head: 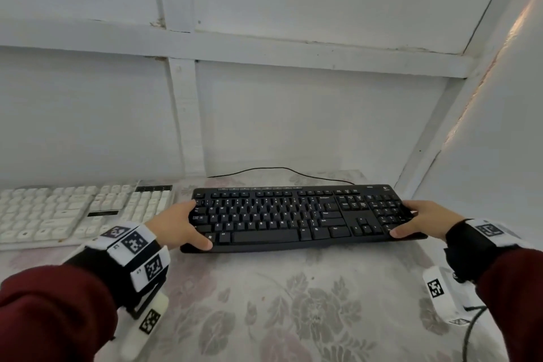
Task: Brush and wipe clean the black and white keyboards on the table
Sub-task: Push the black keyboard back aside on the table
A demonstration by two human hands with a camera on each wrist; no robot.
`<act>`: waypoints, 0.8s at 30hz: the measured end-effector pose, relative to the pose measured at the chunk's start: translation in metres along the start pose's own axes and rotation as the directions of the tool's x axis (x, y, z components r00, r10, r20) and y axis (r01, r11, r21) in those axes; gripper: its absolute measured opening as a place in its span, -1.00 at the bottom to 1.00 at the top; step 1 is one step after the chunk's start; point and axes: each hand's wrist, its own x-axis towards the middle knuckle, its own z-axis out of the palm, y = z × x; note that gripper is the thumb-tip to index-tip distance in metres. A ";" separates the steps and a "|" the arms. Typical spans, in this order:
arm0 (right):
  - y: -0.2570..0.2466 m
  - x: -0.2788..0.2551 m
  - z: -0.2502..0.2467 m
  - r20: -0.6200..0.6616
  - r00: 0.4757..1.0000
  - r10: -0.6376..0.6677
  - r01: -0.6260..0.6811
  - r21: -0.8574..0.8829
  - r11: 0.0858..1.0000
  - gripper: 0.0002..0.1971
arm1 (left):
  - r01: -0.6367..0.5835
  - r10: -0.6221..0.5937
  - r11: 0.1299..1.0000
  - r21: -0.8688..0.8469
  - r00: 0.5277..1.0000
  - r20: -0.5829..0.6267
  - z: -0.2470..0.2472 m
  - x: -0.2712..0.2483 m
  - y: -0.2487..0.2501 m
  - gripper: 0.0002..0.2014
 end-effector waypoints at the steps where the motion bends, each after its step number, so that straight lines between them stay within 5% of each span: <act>1: -0.001 0.008 0.001 0.005 1.000 -0.006 0.006 -0.013 1.000 -0.52 | 0.021 -0.021 1.000 0.013 1.000 -0.002 -0.001 0.004 0.000 -0.02; 5: -0.010 0.031 0.009 0.018 1.000 -0.019 0.020 -0.049 0.999 -0.54 | 0.096 -0.095 0.995 0.034 0.995 -0.031 -0.002 0.019 -0.003 0.16; 24: -0.026 0.062 0.019 0.039 0.999 -0.028 0.031 -0.102 0.994 -0.55 | 0.198 -0.192 0.976 0.091 0.979 -0.066 -0.018 0.048 0.000 0.11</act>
